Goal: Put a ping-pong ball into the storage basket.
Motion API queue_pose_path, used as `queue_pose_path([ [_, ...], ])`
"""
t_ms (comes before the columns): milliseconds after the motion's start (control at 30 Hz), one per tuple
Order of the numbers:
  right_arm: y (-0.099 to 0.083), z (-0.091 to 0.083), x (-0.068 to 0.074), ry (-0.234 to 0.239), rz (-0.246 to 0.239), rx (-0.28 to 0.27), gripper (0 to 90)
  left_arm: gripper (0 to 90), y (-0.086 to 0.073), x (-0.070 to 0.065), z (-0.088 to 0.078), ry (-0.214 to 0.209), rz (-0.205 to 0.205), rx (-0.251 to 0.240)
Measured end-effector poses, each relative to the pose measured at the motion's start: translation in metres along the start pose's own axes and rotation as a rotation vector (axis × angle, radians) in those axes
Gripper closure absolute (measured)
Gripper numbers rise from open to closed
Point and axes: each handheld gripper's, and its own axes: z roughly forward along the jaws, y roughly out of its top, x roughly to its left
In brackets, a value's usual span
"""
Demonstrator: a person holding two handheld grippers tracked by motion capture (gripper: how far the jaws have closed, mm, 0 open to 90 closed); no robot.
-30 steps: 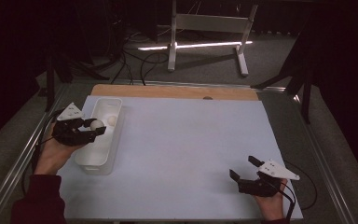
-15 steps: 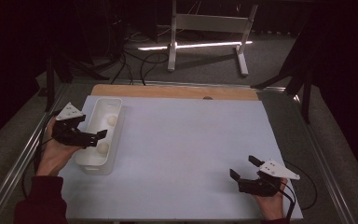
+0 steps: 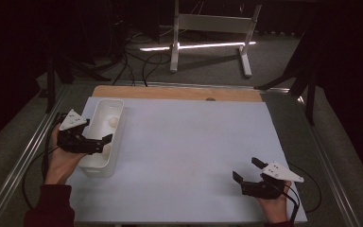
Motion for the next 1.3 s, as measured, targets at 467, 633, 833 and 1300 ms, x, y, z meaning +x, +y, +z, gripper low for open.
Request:
queue_pose_path([
  [467,0.001,0.003,0.001,0.004,-0.003,-0.003,7.7,0.1,-0.012,-0.019,0.006,-0.029,0.007,-0.041],
  [633,0.002,0.003,0.001,0.007,-0.013,-0.003,7.7,0.1,-0.016,-0.022,0.005,-0.048,0.001,-0.062],
  [833,0.003,0.004,0.003,0.013,-0.016,-0.005,7.7,0.1,-0.025,-0.027,0.002,-0.065,0.002,-0.104],
  [1300,0.006,0.005,0.003,0.018,-0.017,-0.018,7.7,0.1,-0.041,-0.040,0.005,-0.077,-0.005,-0.149],
])
